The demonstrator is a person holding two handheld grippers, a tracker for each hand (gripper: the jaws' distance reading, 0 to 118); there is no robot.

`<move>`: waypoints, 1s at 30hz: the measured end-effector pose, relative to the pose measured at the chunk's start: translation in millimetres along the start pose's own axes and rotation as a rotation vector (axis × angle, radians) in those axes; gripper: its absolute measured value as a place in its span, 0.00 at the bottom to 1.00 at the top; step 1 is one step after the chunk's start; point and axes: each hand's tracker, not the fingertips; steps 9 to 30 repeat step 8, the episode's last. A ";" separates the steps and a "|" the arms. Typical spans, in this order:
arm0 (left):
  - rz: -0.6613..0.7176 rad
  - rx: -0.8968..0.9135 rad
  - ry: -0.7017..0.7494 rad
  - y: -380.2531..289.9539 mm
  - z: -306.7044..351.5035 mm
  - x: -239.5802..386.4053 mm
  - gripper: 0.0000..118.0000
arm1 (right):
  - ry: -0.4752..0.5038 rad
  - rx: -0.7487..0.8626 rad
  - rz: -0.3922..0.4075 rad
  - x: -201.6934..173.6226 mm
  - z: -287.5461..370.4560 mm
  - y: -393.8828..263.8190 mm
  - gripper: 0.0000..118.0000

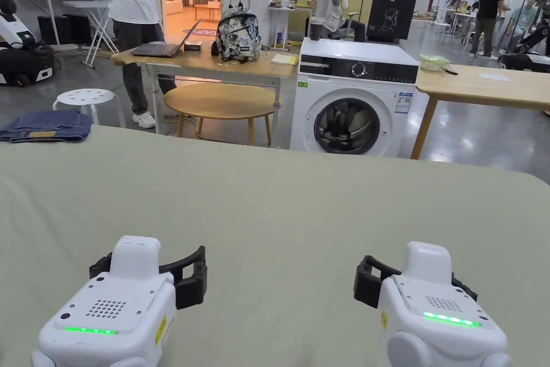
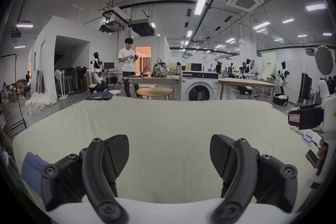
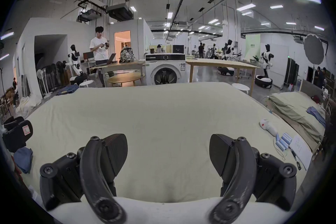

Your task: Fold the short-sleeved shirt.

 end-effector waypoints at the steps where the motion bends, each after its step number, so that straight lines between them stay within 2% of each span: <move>1: 0.002 -0.004 0.001 -0.3 0.4 -0.4 0.79 | -0.007 0.001 0.004 0.2 -0.3 -0.4 0.80; 5: 0.001 -0.009 0.005 -2.5 0.1 -1.4 0.79 | -0.042 0.014 0.039 -0.4 -6.4 -5.3 0.80; 8: 0.001 -0.013 -0.002 -3.7 0.0 -2.5 0.79 | -0.005 -0.012 0.013 4.6 -4.2 -3.1 0.80; 30: 0.001 -0.013 -0.002 -3.7 0.0 -2.5 0.79 | -0.005 -0.012 0.013 4.6 -4.2 -3.1 0.80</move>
